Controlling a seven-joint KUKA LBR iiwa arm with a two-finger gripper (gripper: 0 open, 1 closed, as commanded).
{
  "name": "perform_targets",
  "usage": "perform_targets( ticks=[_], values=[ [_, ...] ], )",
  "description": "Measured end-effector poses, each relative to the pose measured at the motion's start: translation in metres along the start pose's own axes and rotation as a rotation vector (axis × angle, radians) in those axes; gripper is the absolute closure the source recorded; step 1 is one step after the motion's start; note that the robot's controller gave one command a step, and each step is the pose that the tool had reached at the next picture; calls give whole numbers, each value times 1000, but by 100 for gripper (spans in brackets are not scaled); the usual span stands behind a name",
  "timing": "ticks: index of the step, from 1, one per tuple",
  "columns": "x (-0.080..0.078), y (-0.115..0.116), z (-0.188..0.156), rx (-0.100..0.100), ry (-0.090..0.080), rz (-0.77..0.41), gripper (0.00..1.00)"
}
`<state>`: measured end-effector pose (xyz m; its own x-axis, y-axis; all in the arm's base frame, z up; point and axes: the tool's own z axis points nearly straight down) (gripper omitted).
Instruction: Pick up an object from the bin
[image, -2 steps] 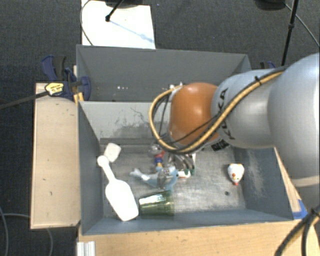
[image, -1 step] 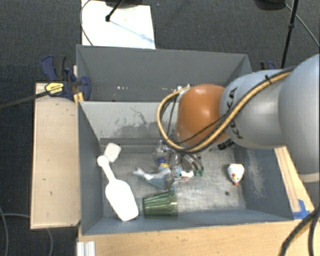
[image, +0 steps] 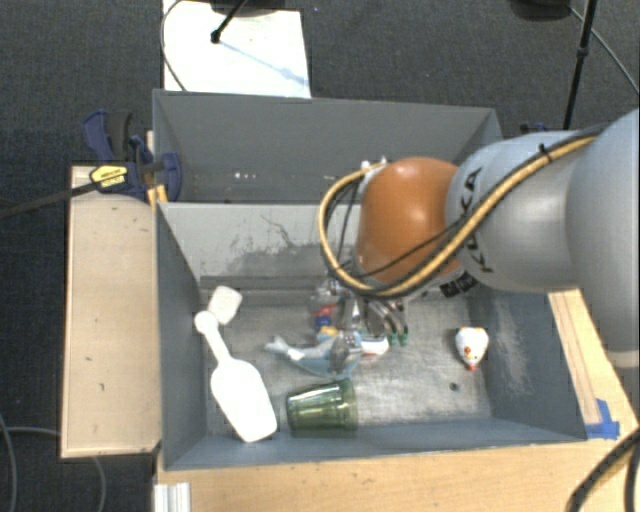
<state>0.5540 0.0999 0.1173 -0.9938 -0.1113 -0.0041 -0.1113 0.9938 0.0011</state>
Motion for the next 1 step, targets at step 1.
perform_targets(
  ticks=[1],
  values=[
    [1,-9,37,-1,-6,-75,0]
  ],
)
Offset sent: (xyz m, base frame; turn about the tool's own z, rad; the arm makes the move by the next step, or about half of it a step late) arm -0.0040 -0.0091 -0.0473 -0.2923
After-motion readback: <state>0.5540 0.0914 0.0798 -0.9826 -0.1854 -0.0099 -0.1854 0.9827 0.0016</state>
